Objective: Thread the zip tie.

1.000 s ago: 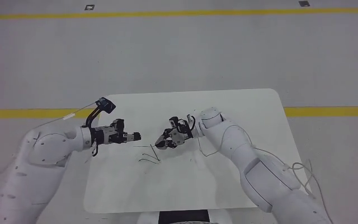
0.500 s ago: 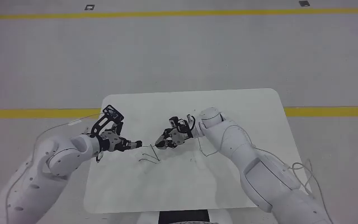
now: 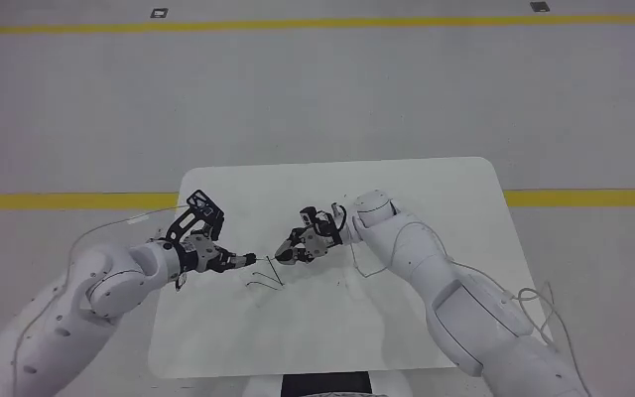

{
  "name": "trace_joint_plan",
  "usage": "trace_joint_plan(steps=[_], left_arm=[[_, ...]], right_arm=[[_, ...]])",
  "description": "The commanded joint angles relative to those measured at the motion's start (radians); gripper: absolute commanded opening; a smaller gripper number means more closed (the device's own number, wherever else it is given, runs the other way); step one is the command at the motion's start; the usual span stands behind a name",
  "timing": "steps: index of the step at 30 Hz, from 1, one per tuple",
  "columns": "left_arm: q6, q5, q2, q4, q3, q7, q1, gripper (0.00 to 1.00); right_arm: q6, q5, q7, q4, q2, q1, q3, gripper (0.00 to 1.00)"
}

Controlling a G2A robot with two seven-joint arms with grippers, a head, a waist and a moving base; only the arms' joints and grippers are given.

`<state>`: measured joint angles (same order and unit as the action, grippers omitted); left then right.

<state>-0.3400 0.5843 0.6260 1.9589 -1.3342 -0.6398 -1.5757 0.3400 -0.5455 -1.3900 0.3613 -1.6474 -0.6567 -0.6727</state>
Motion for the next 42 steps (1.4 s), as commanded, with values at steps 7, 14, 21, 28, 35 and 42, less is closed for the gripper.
trace_joint_plan(steps=[7, 14, 21, 28, 35, 42], left_arm=[[0.0, 0.111, -0.027, 0.016, 0.051, 0.056, -0.004, 1.0], [0.0, 0.154, -0.09, 0.012, 0.084, 0.24, -0.019, 1.0], [0.0, 0.152, -0.142, 0.002, 0.109, 0.373, -0.025, 1.0], [0.0, 0.152, -0.142, 0.002, 0.109, 0.373, -0.025, 1.0], [0.0, 0.152, -0.142, 0.002, 0.109, 0.373, -0.025, 1.0], [0.0, 0.152, -0.142, 0.002, 0.109, 0.373, -0.025, 1.0]], right_arm=[[0.0, 0.0, 0.0, 0.0, 0.0, 0.0, 0.0, 0.0], [0.0, 0.0, 0.0, 0.0, 0.0, 0.0, 0.0, 0.0], [0.0, 0.0, 0.0, 0.0, 0.0, 0.0, 0.0, 0.0], [0.0, 0.0, 0.0, 0.0, 0.0, 0.0, 0.0, 0.0], [0.0, 0.003, 0.026, 0.017, 0.005, -0.01, -0.005, 0.0], [0.0, 0.016, 0.0, 0.009, 0.018, 0.007, 0.023, 0.0]])
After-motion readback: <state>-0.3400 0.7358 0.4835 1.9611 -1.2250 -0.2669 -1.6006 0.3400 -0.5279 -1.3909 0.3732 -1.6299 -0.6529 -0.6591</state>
